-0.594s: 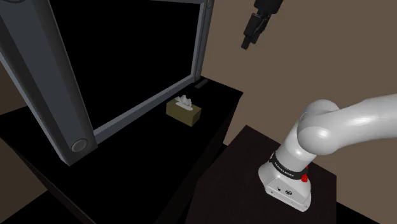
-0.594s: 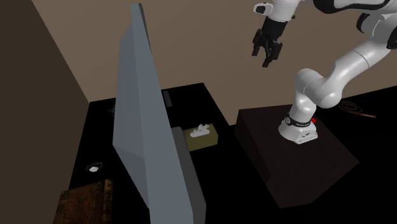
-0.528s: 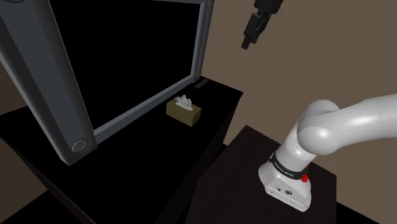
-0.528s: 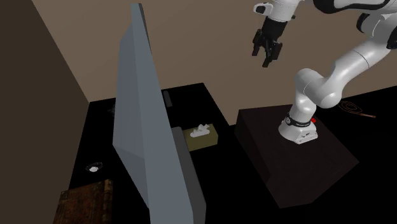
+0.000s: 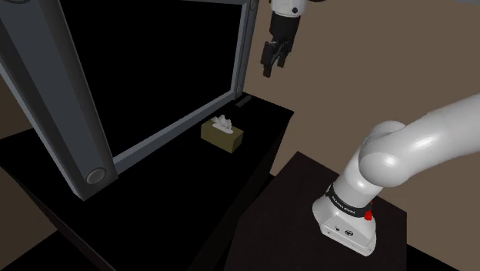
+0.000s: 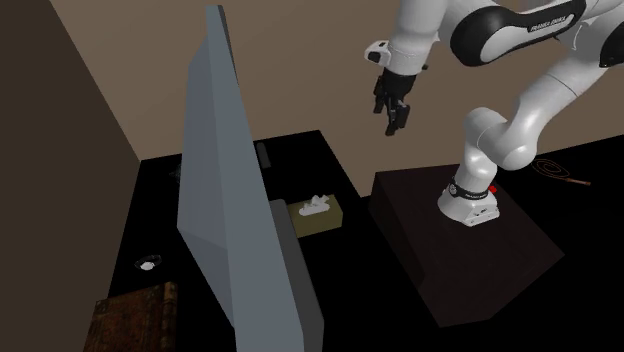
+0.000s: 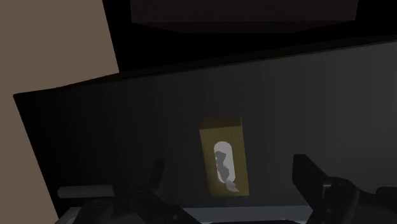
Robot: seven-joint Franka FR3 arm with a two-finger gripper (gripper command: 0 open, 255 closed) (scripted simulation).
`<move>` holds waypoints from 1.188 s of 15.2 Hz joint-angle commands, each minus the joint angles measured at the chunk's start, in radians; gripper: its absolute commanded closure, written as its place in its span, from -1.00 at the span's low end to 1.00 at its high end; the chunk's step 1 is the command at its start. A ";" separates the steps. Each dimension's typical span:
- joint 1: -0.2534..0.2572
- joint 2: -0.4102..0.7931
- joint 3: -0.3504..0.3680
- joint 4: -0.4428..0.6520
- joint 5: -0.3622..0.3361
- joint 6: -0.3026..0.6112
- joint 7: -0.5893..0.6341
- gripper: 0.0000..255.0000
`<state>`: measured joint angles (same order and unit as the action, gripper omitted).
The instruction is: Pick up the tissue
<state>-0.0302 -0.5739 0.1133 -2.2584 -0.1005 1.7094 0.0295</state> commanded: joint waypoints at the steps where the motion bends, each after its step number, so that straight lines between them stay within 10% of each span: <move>1: -0.010 0.073 0.023 0.011 -0.024 0.028 0.034 -1.00; 18: -0.028 0.794 0.122 0.307 -0.321 0.081 0.386 -1.00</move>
<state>-0.0604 0.1766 0.2387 -1.9707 -0.4012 1.7912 0.3964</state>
